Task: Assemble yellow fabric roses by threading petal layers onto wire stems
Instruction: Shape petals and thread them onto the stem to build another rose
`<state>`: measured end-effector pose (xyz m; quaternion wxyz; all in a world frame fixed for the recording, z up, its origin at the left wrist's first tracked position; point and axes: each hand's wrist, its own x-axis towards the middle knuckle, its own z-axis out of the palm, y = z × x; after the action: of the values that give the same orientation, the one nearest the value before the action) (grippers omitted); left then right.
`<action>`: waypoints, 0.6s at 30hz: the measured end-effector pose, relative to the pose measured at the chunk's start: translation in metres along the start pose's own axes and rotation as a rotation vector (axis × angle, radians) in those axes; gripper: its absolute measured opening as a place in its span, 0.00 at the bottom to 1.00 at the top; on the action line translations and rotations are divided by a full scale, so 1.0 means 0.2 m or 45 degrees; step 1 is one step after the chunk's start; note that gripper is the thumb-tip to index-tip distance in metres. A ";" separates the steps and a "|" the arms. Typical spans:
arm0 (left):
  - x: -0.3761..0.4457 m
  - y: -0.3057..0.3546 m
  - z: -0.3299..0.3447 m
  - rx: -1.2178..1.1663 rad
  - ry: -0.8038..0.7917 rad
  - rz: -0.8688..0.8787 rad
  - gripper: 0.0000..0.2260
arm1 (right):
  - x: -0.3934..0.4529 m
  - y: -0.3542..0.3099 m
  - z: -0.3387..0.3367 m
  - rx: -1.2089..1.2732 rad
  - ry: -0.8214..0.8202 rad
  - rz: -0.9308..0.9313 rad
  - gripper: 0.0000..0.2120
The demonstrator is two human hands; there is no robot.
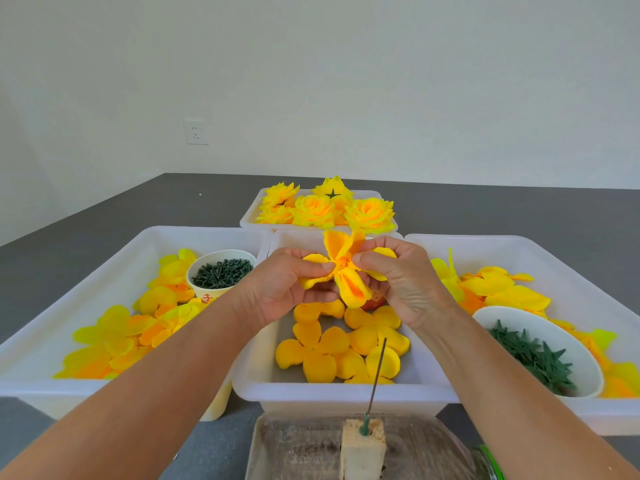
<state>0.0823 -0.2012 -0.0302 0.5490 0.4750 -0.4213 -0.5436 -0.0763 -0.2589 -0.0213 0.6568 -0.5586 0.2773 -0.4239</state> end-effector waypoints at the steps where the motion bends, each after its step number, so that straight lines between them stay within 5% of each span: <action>1: 0.00 0.00 0.00 0.000 -0.002 -0.013 0.07 | 0.00 0.00 0.00 0.001 0.006 -0.002 0.07; 6: 0.00 0.01 0.02 0.022 0.041 -0.015 0.06 | 0.00 0.02 0.00 -0.092 0.109 -0.065 0.07; 13: -0.02 -0.05 0.06 0.676 0.209 0.119 0.01 | 0.01 0.09 0.00 -1.149 0.031 -0.420 0.05; 18: -0.02 -0.06 0.08 1.014 0.173 0.213 0.11 | 0.01 0.14 0.01 -1.503 0.126 -0.517 0.02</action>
<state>0.0634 -0.1977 -0.0388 0.3912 0.6491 -0.5988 -0.2591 -0.0658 -0.2590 -0.0477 0.1301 -0.8486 0.3831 -0.3409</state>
